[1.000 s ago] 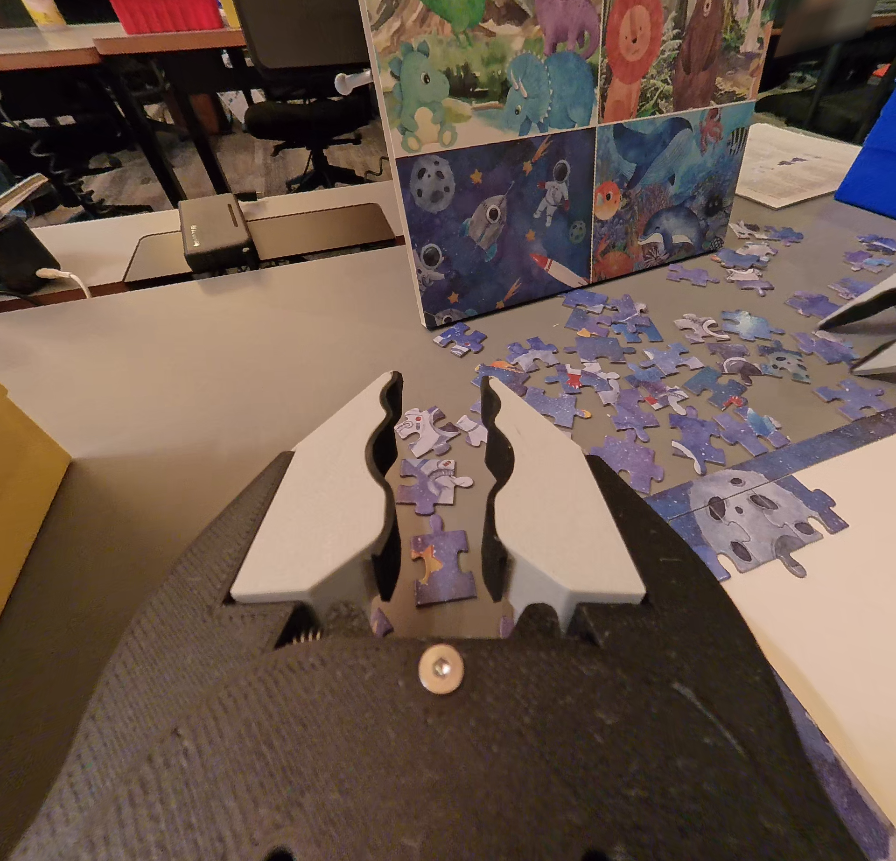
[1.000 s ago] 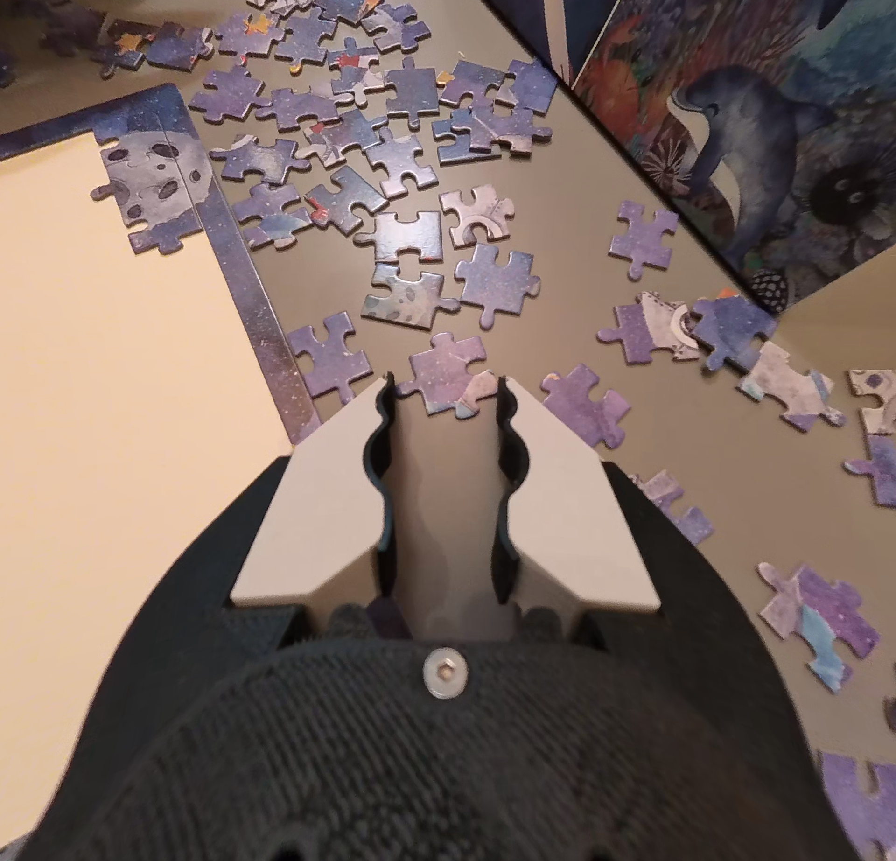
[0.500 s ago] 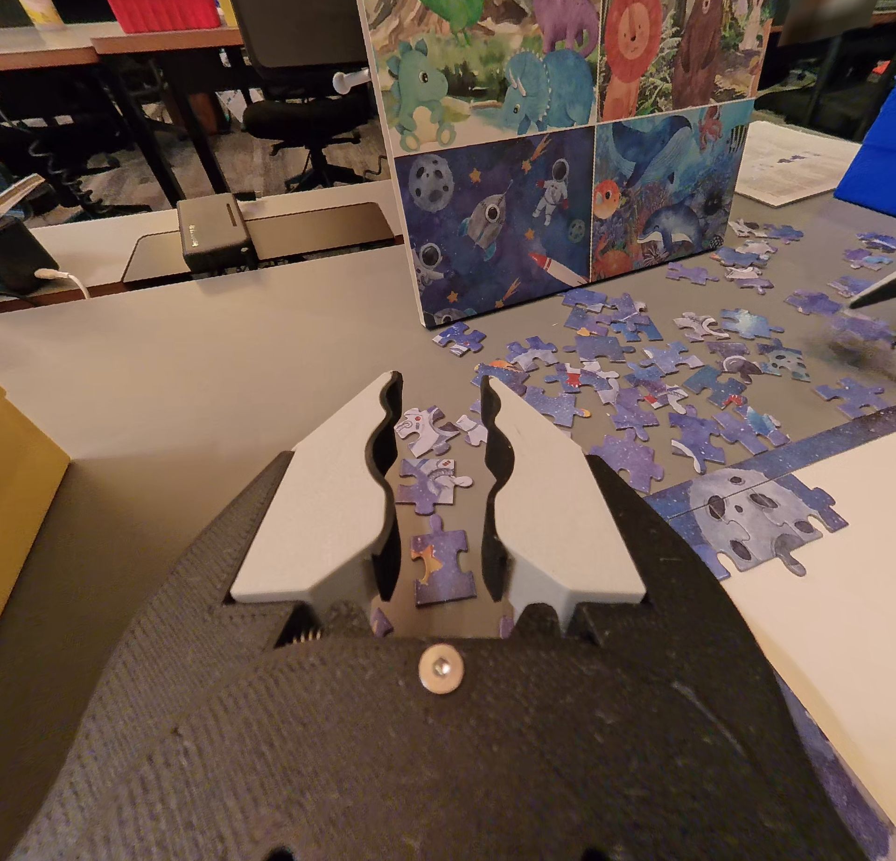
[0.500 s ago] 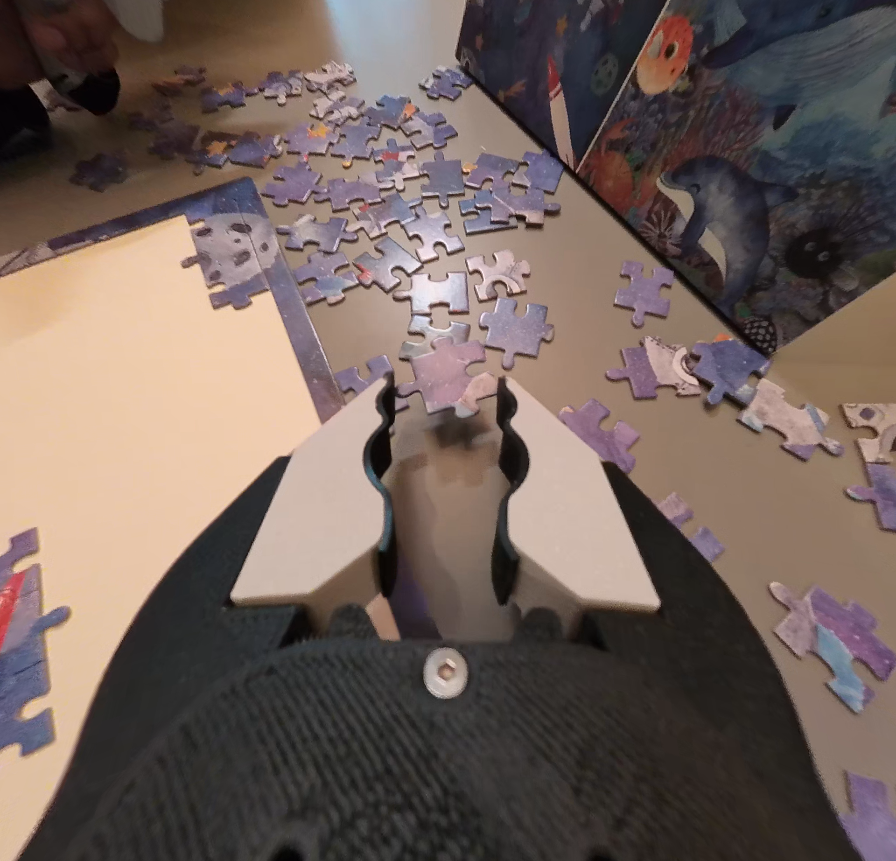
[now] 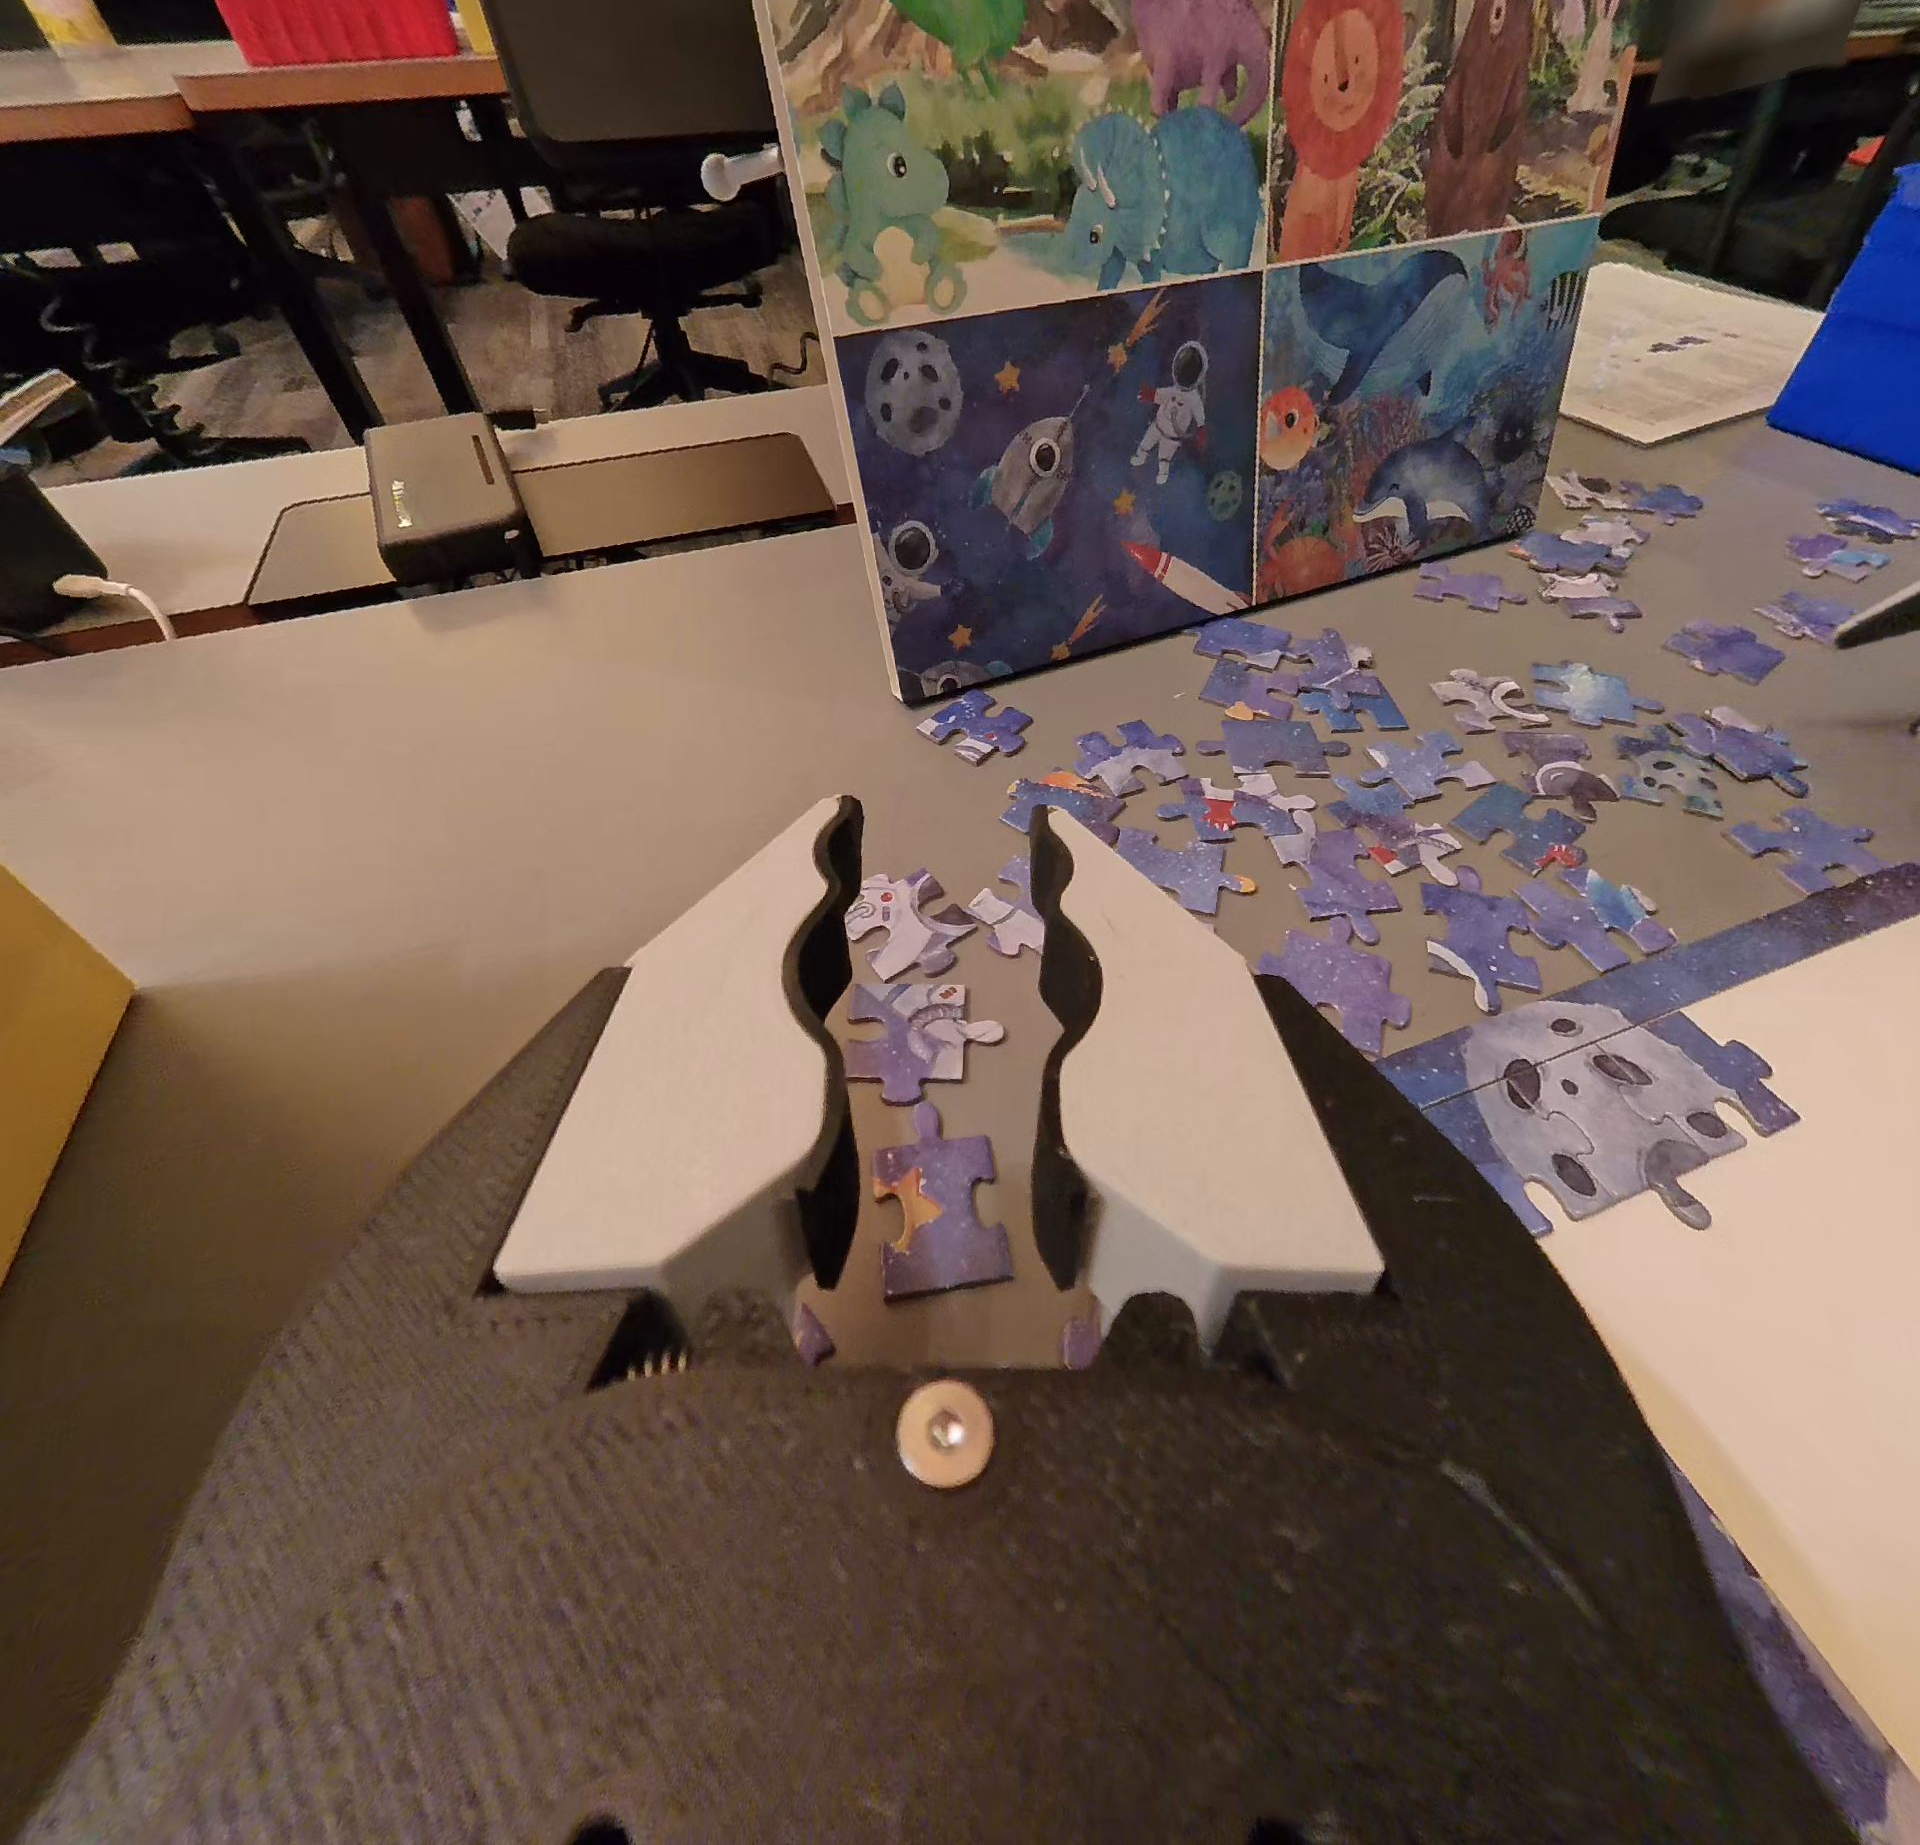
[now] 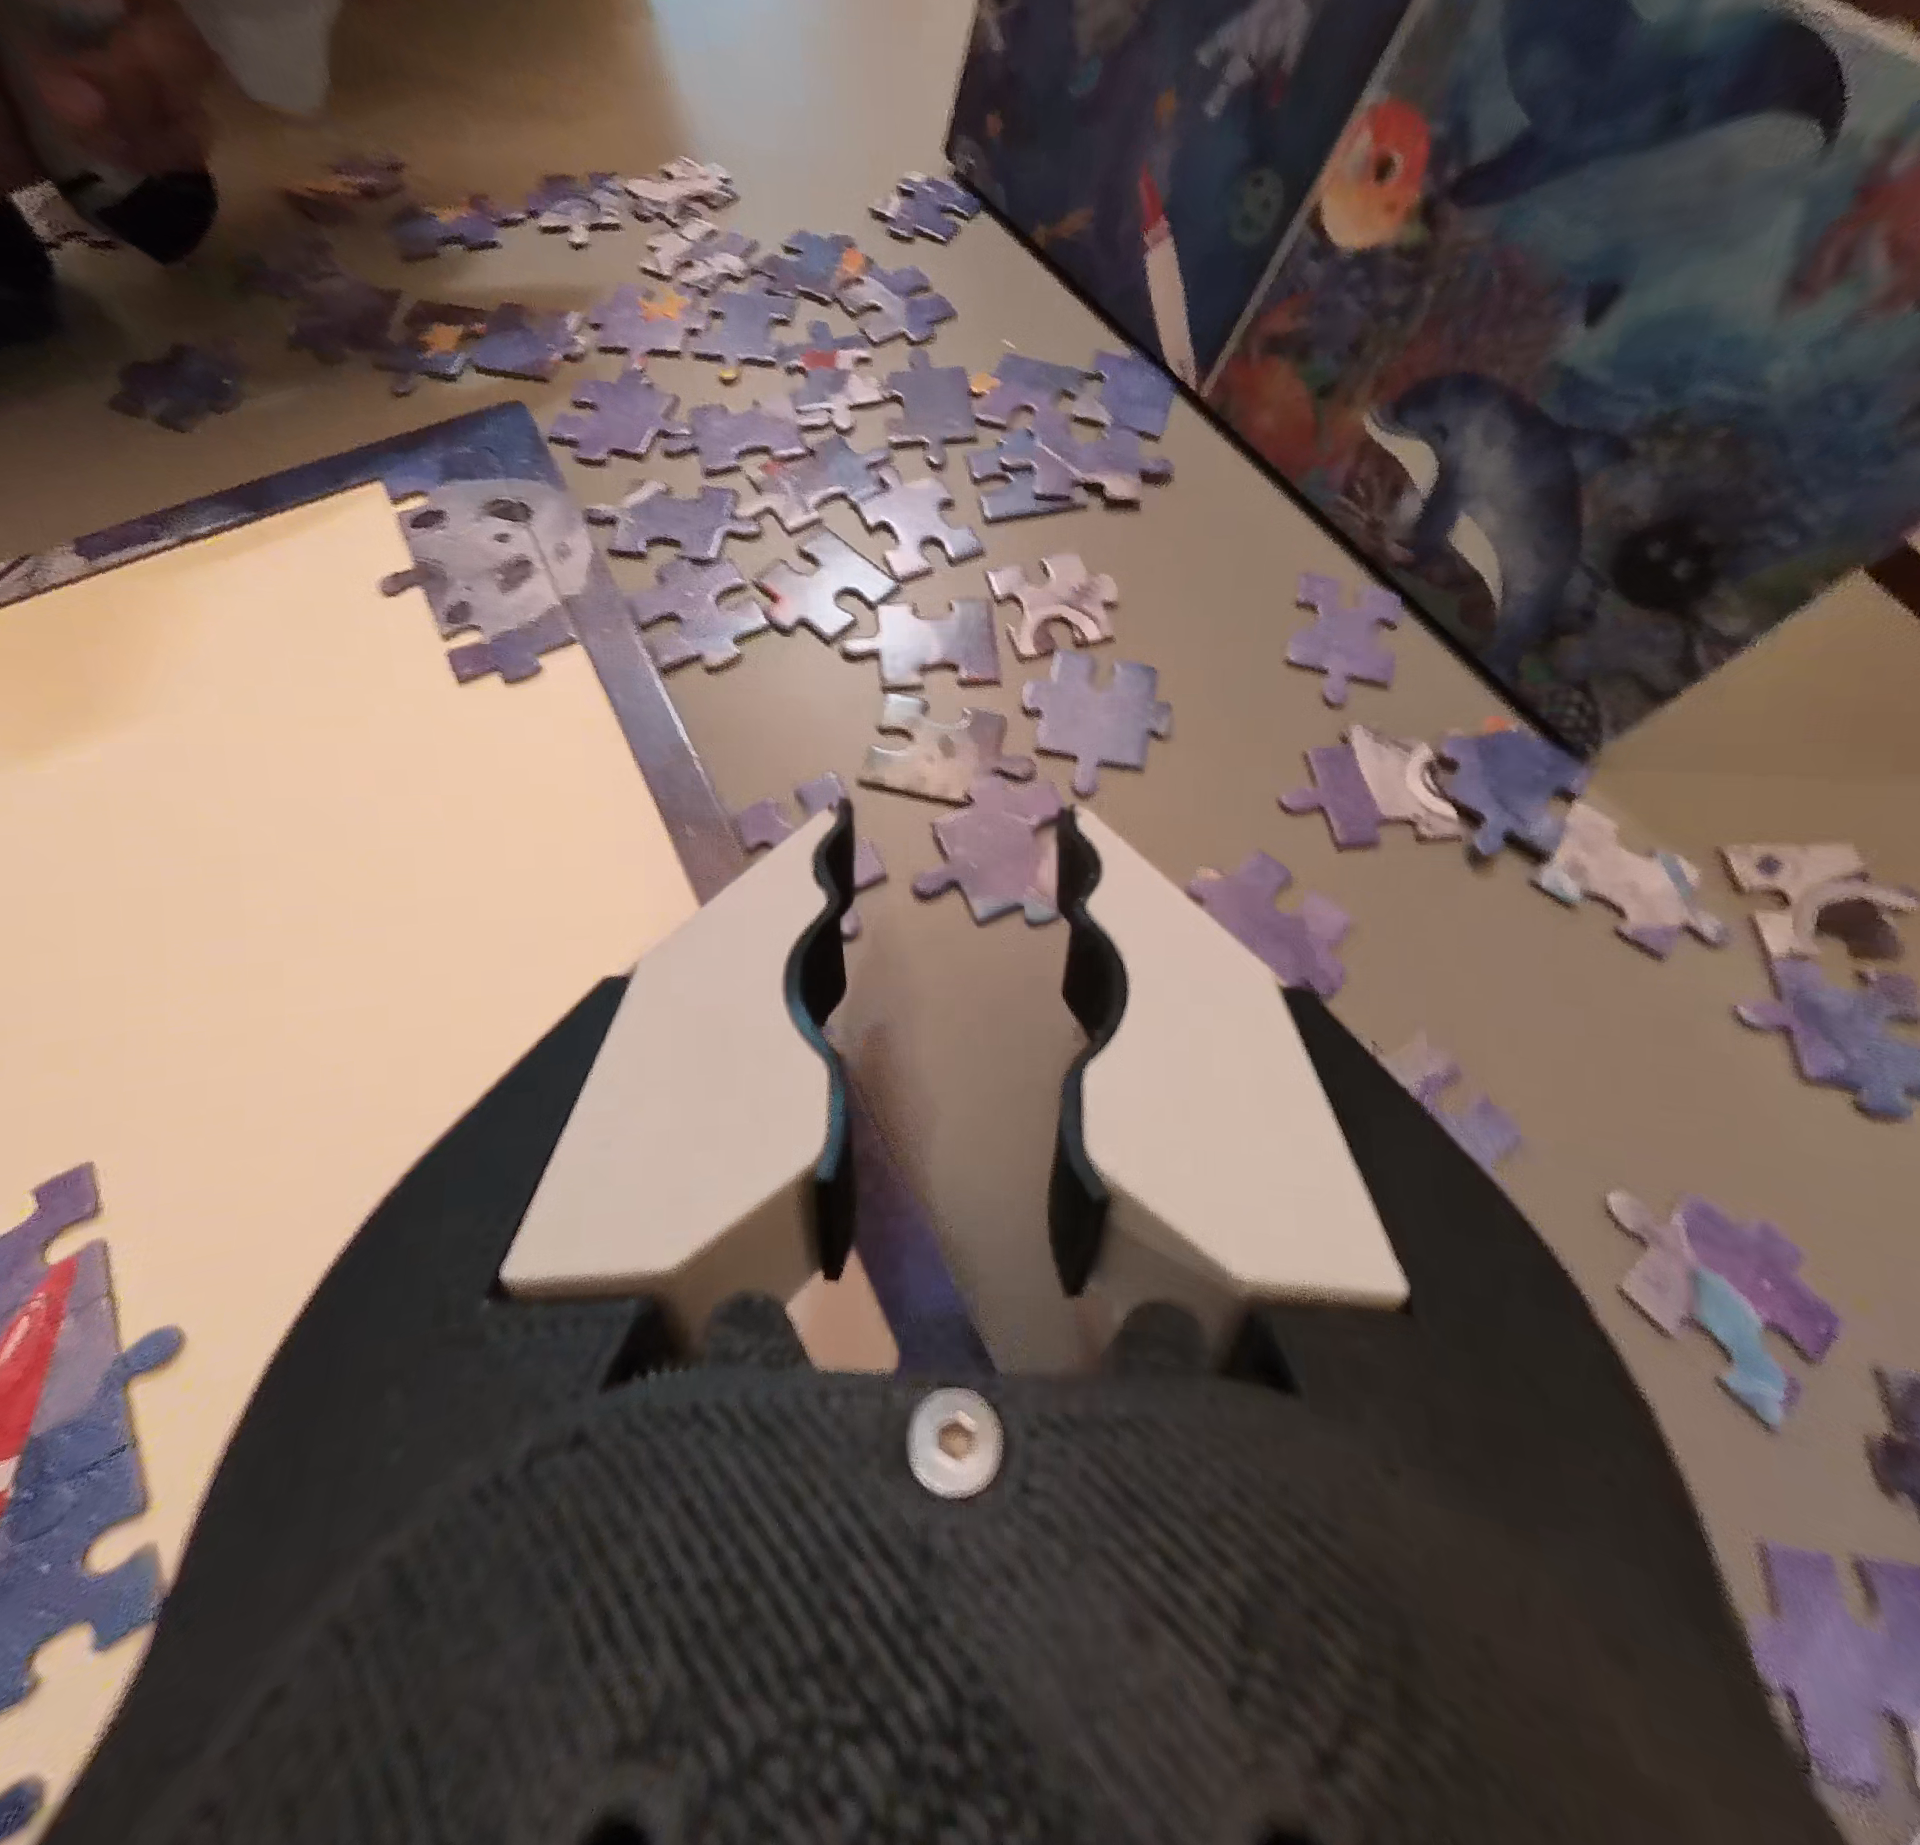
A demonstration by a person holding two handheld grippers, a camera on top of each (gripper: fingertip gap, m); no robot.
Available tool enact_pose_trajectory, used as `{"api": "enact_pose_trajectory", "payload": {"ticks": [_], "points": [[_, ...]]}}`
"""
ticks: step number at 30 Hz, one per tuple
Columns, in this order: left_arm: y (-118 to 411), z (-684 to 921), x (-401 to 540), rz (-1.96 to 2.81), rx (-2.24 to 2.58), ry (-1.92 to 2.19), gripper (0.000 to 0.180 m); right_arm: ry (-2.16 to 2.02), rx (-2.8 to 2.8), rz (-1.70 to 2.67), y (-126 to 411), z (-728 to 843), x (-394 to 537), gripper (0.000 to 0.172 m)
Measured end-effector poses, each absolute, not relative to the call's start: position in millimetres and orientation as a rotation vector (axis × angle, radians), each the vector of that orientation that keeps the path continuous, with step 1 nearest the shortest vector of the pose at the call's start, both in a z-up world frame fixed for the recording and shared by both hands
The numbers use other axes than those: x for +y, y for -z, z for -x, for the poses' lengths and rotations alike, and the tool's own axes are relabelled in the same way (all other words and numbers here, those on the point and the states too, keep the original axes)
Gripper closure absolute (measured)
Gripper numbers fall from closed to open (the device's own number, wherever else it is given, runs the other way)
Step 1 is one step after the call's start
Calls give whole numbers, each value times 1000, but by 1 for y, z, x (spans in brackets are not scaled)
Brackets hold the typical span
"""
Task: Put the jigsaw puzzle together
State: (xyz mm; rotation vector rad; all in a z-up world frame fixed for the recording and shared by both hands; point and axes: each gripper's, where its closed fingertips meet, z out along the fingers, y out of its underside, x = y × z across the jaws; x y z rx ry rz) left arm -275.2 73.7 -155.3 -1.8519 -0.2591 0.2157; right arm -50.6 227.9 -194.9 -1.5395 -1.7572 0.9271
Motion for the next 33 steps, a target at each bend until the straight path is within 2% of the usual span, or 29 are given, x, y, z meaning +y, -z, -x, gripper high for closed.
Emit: {"api": "enact_pose_trajectory", "payload": {"ticks": [11, 16, 22, 23, 33], "points": [[157, 274, 74, 1858, -257, -210, 150, -792, -1841, 1581, 227, 57, 236, 120], [157, 274, 74, 1861, -256, -212, 150, -830, -1853, 1605, 228, 59, 232, 130], [158, 274, 74, 1864, -255, -215, 150, -823, -1855, 1594, 227, 58, 232, 131], [158, 274, 74, 1864, -254, -216, 150, -821, -1855, 1590, 227, 58, 232, 140], [158, 274, 74, 1866, -252, -220, 150, -774, -1825, 1610, 227, 51, 241, 141]]}}
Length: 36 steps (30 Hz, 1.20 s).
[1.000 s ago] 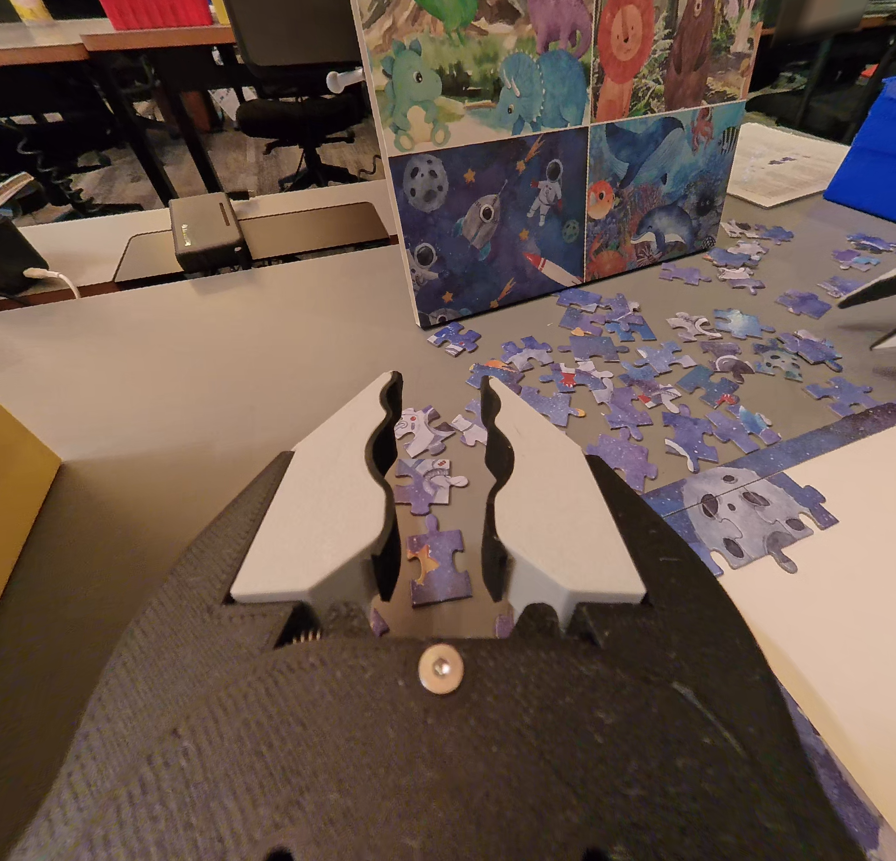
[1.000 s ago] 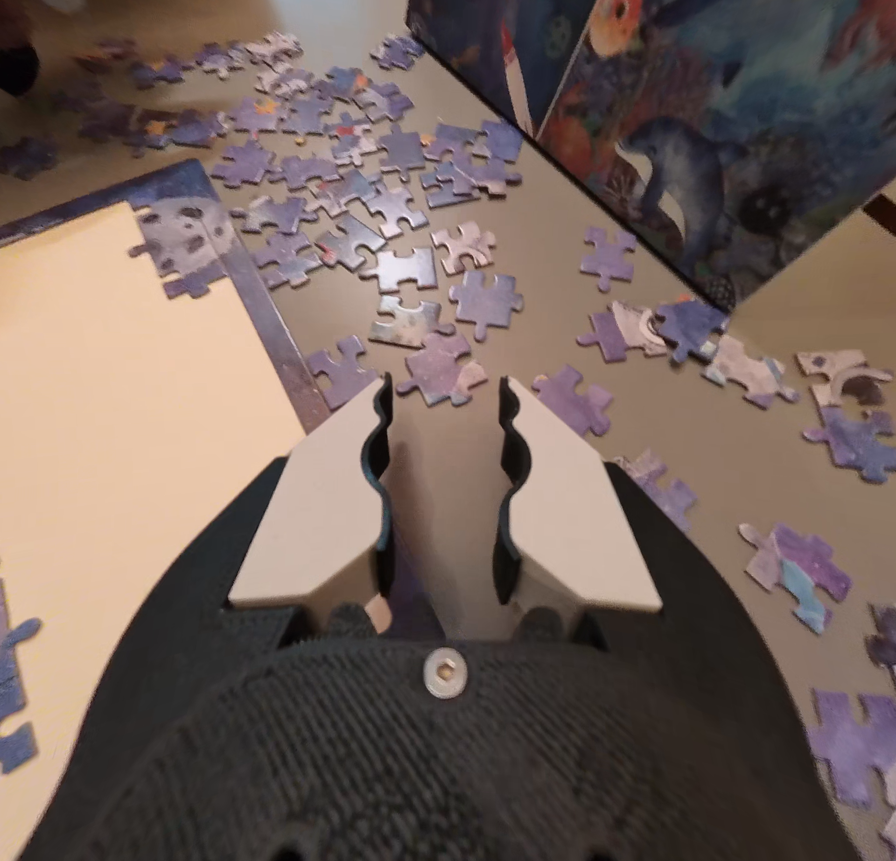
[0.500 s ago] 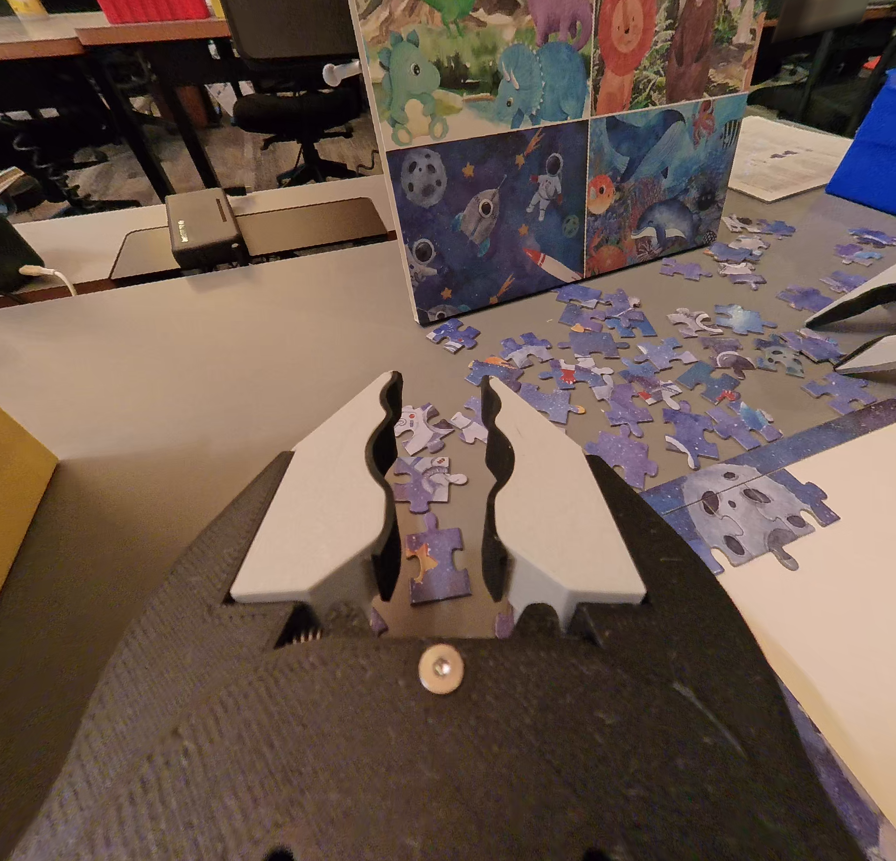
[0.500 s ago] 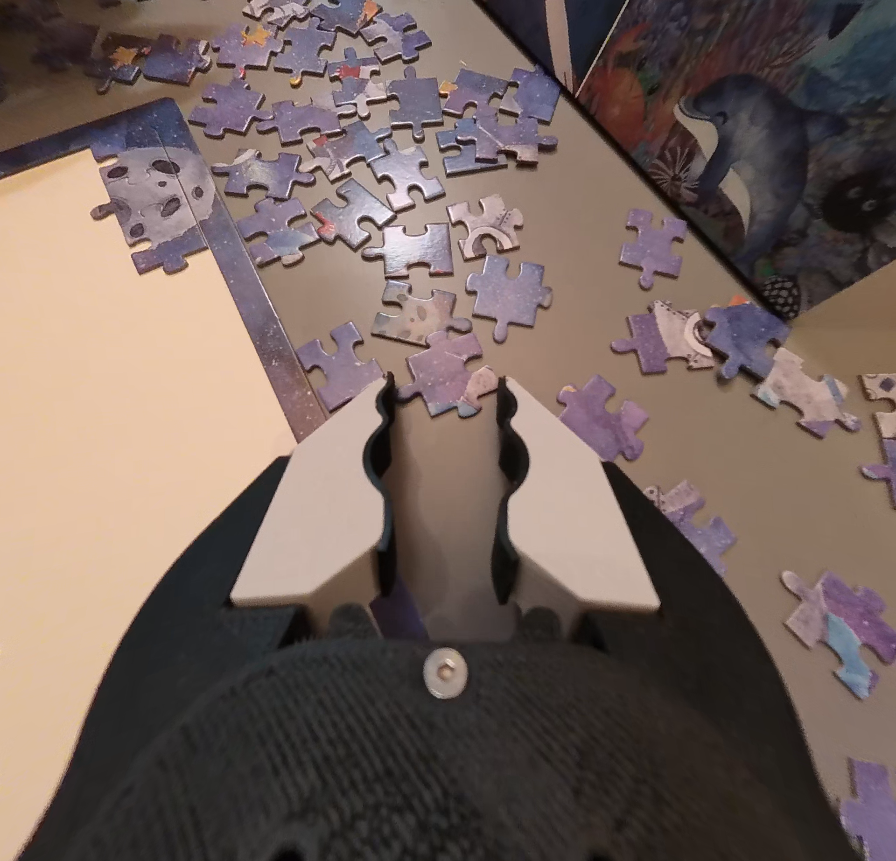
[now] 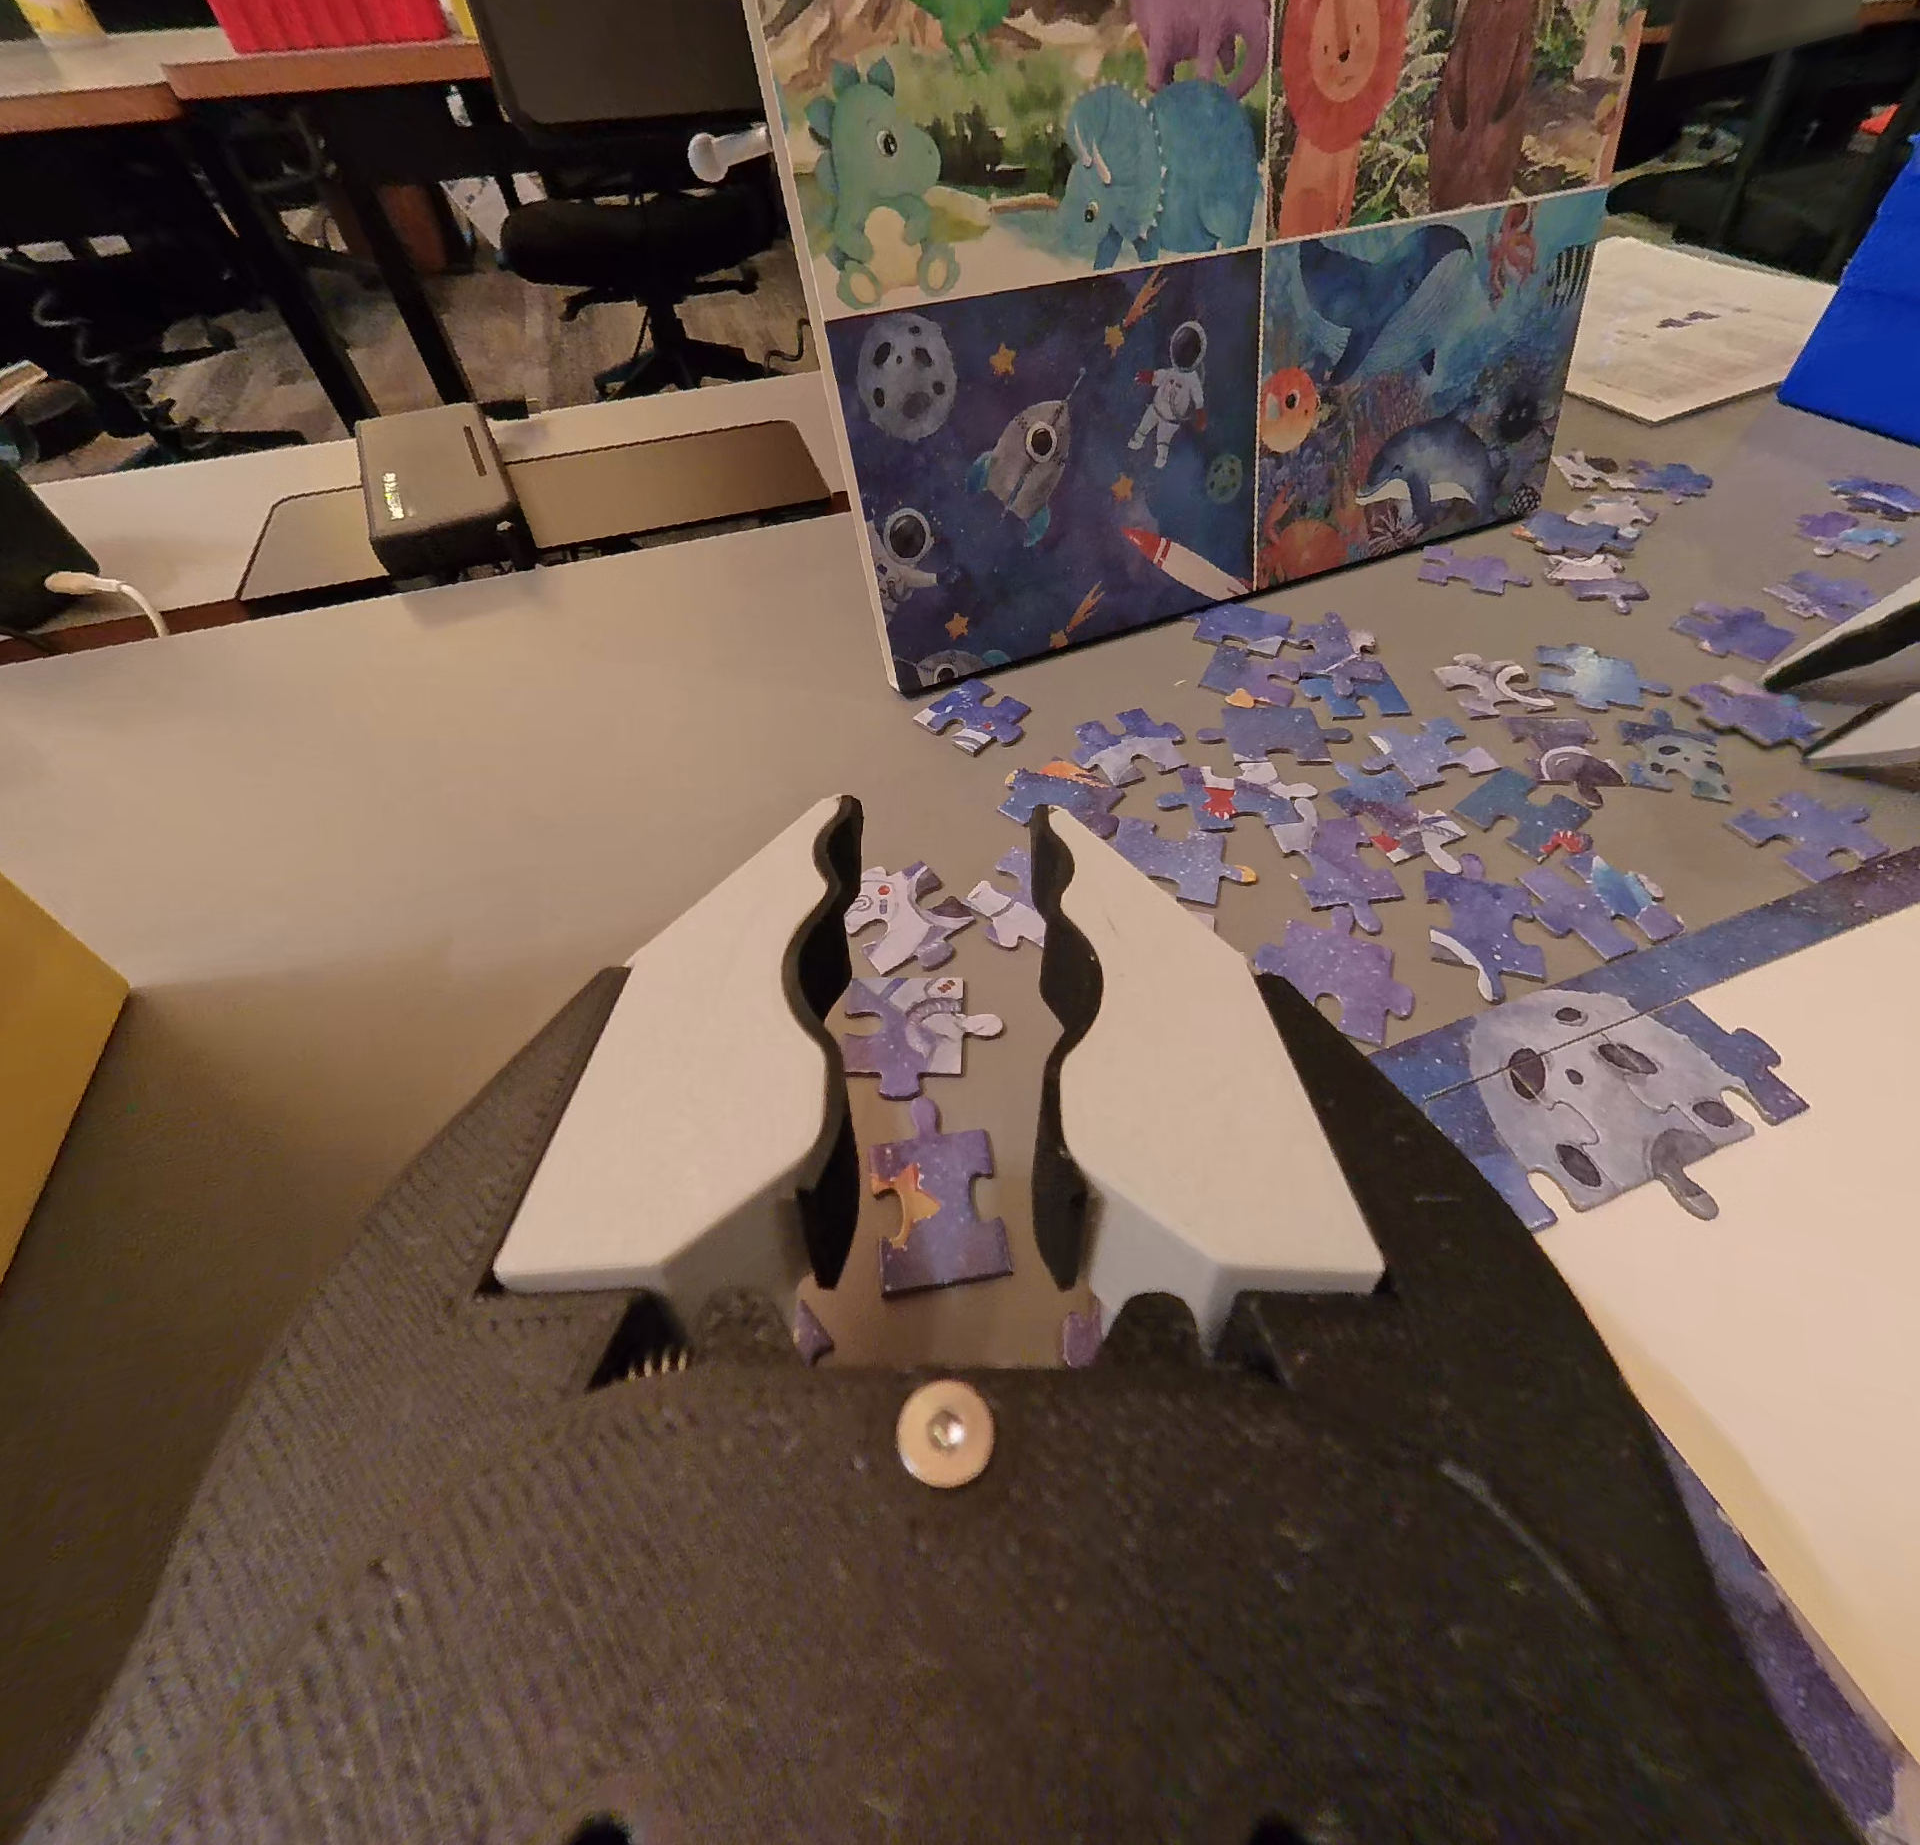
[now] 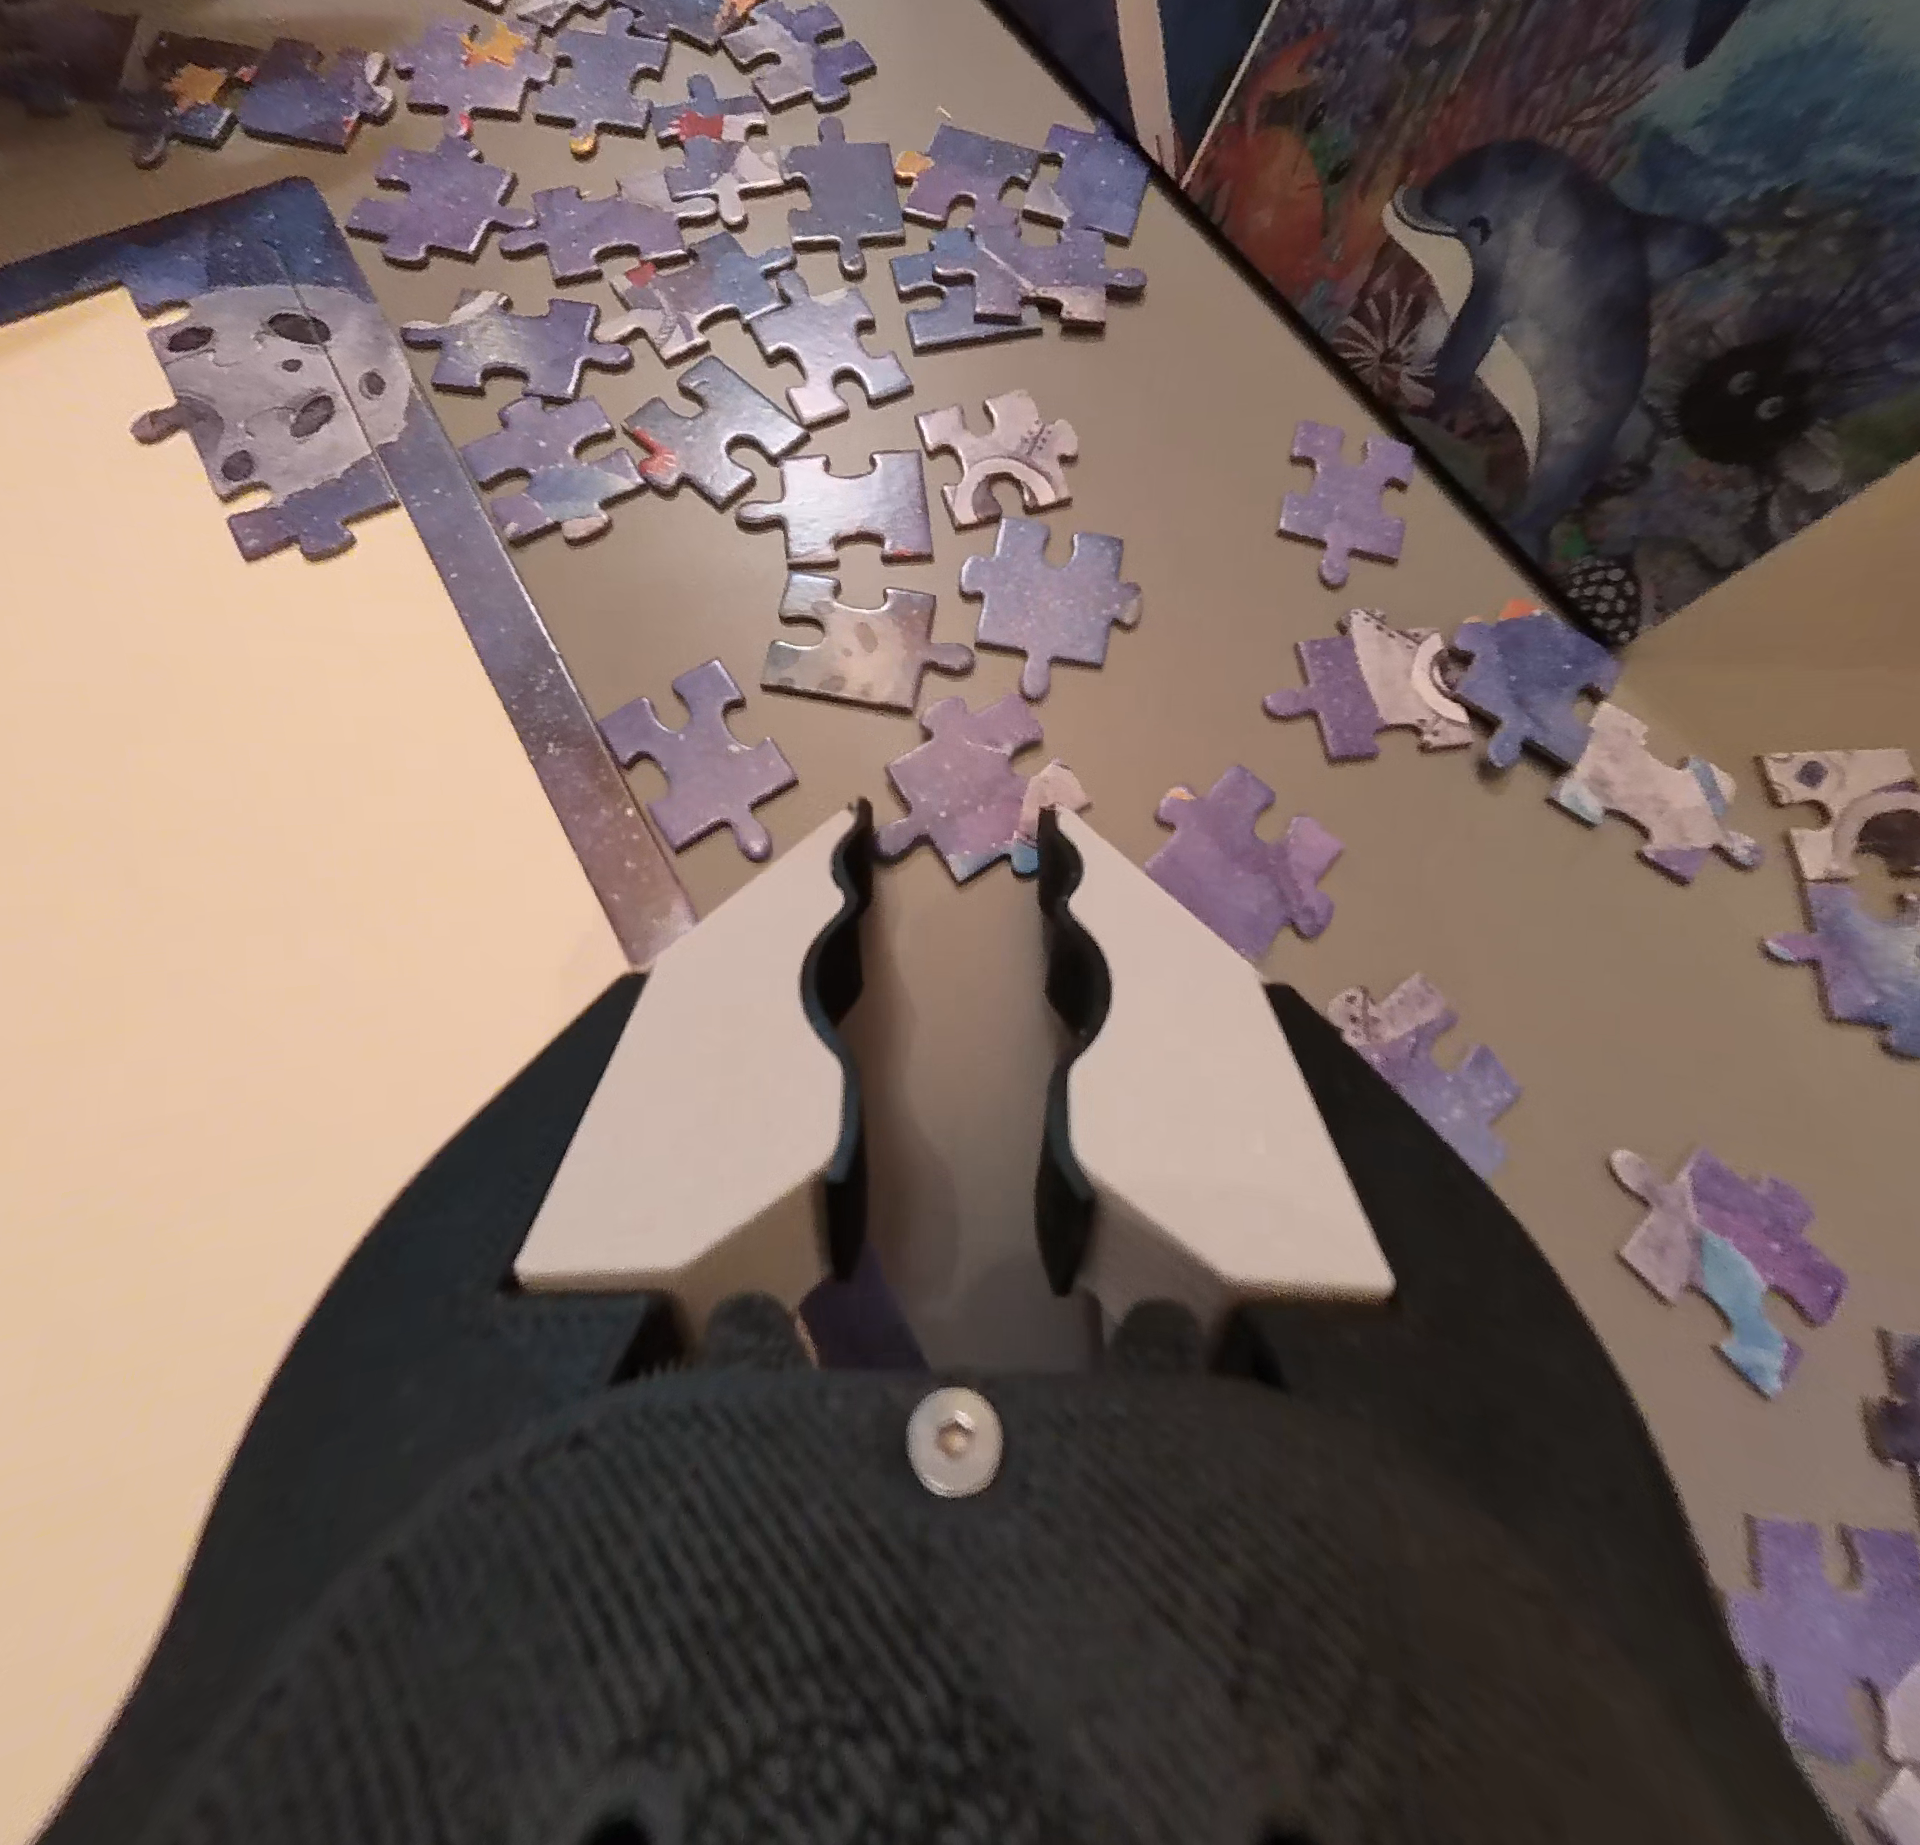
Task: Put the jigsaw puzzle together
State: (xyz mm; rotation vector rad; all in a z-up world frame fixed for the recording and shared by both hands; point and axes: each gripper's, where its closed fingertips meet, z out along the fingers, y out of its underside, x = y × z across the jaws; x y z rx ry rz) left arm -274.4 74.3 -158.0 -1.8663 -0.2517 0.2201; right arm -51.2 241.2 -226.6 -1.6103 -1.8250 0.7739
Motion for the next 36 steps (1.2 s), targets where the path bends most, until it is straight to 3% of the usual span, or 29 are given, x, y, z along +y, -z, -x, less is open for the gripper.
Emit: {"api": "enact_pose_trajectory", "payload": {"ticks": [8, 20, 29, 33, 36], "points": [[158, 274, 74, 1866, -251, -221, 150, -682, -1733, 1676, 226, 39, 268, 148], [158, 274, 75, 1868, -252, -223, 150, -676, -1734, 1674, 226, 44, 261, 141], [158, 274, 75, 1867, -252, -222, 150, -573, -1541, 1754, 218, 37, 295, 146], [158, 275, 74, 1867, -253, -222, 150, -705, -1522, 1795, 212, 43, 279, 140], [159, 275, 75, 1869, -251, -224, 150, -757, -1519, 1844, 216, 48, 267, 125]]}}
